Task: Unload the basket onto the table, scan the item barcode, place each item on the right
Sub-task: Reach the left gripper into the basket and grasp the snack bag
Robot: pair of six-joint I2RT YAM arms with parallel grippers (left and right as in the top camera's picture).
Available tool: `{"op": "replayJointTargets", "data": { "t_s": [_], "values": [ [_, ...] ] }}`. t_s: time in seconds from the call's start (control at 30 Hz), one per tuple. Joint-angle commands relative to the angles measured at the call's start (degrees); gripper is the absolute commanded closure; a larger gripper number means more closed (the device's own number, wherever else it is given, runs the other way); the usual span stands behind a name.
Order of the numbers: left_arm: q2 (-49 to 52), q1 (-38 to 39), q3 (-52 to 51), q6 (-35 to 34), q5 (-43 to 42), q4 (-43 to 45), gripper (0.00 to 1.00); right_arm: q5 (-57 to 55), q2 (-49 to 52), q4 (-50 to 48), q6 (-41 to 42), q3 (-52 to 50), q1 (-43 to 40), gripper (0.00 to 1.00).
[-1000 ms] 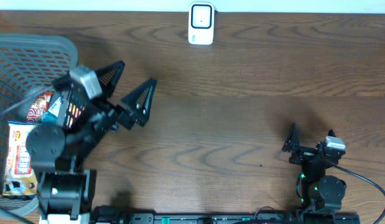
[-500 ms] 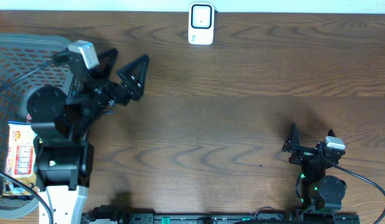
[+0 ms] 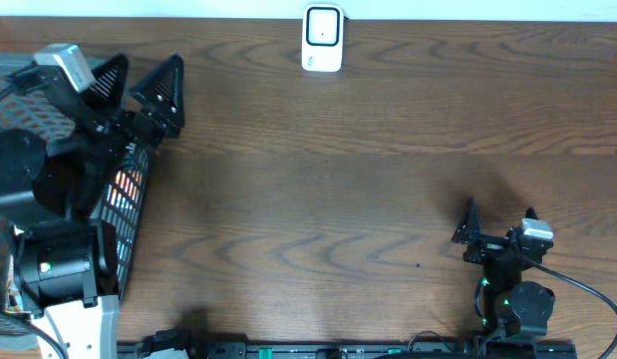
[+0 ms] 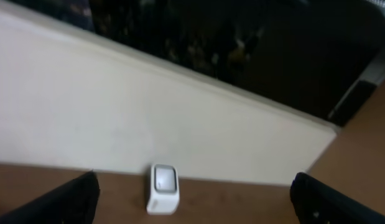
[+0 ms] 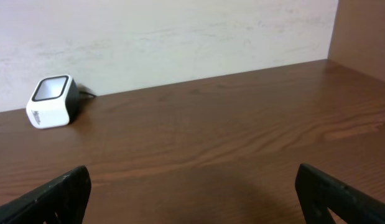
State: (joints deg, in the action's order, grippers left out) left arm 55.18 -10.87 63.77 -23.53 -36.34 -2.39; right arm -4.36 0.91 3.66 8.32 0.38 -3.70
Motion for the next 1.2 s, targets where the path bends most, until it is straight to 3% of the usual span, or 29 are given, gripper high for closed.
{"op": "replayJointTargets", "data": {
  "t_s": [0.0, 0.13, 0.23, 0.33, 0.4, 0.57, 0.7, 0.8, 0.87, 1.0, 1.17],
  "values": [
    [0.26, -0.46, 1.20, 1.90, -2.23, 0.39, 0.02, -0.44, -0.13, 0.20, -0.66, -0.04, -0.33, 0.01],
    [0.31, -4.15, 1.20, 1.66, -1.22, -0.52, 0.02, -0.42, -0.13, 0.20, -0.66, -0.04, -0.33, 0.01],
    [1.40, -13.88, 1.20, -8.55, 6.54, -8.17, 0.02, -0.44, -0.13, 0.20, -0.66, -0.04, -0.33, 0.01],
    [3.26, -22.40, 1.20, -13.86, 7.45, -14.82, 0.02, -0.42, -0.13, 0.20, -0.66, -0.04, -0.33, 0.01],
    [6.32, -31.01, 1.20, -17.77, 7.48, -24.11, 0.02, -0.44, -0.13, 0.20, -0.66, -0.04, -0.33, 0.01],
    [13.73, -40.79, 1.20, -18.34, 9.75, -39.50, 0.02, -0.42, -0.13, 0.20, -0.66, -0.04, -0.33, 0.01],
    [18.95, -42.18, 1.18, -18.47, 21.33, -48.61, 0.02, -0.42, -0.13, 0.20, -0.66, -0.04, -0.33, 0.01],
    [21.40, -42.21, 1.03, -25.18, 32.85, -52.33, 0.02, -0.42, -0.13, 0.20, -0.66, -0.04, -0.33, 0.01],
    [22.10, -42.18, 0.52, -34.14, 39.17, -52.98, 0.02, -0.42, -0.13, 0.20, -0.66, -0.04, -0.33, 0.01],
    [22.64, -42.18, 0.15, -51.28, 42.64, -52.63, 0.02, -0.44, -0.13, 0.20, -0.66, -0.04, -0.33, 0.01],
    [26.36, -42.03, 0.15, -62.49, 42.62, -52.19, 0.02, -0.44, -0.13, 0.20, -0.66, -0.04, -0.33, 0.01]
  ]
}}
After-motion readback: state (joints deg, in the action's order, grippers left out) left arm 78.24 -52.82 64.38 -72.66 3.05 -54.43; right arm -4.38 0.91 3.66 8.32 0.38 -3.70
